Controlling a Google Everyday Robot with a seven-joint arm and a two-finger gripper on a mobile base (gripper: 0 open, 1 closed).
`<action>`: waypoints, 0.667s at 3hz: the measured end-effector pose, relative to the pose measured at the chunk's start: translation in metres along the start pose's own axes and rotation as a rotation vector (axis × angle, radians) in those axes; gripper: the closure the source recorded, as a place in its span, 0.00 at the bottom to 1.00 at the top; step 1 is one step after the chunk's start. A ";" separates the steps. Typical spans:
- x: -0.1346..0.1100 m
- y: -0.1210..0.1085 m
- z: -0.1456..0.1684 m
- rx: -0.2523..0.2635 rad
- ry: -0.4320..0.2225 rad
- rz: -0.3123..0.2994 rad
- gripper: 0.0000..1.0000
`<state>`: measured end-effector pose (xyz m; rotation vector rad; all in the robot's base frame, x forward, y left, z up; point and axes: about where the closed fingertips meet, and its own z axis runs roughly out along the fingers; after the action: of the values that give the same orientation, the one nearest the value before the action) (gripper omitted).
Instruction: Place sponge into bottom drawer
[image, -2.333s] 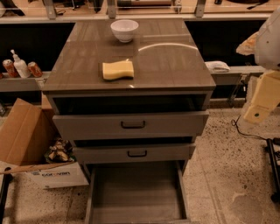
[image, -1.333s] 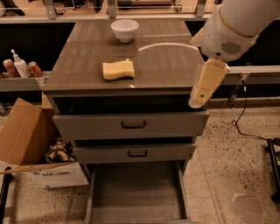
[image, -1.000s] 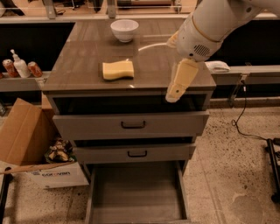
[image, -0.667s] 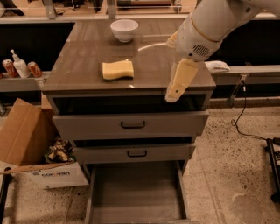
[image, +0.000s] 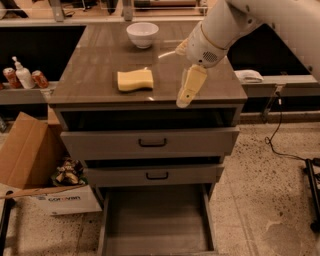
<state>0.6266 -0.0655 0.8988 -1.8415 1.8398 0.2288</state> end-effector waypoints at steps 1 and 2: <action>0.000 -0.034 0.036 -0.011 -0.067 0.012 0.00; 0.002 -0.060 0.069 -0.013 -0.113 0.052 0.00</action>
Offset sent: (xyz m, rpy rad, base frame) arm 0.1145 0.0359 -0.0647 0.1850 0.0437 -0.0457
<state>0.7013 -0.0387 0.8541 -1.7536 1.8144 0.3572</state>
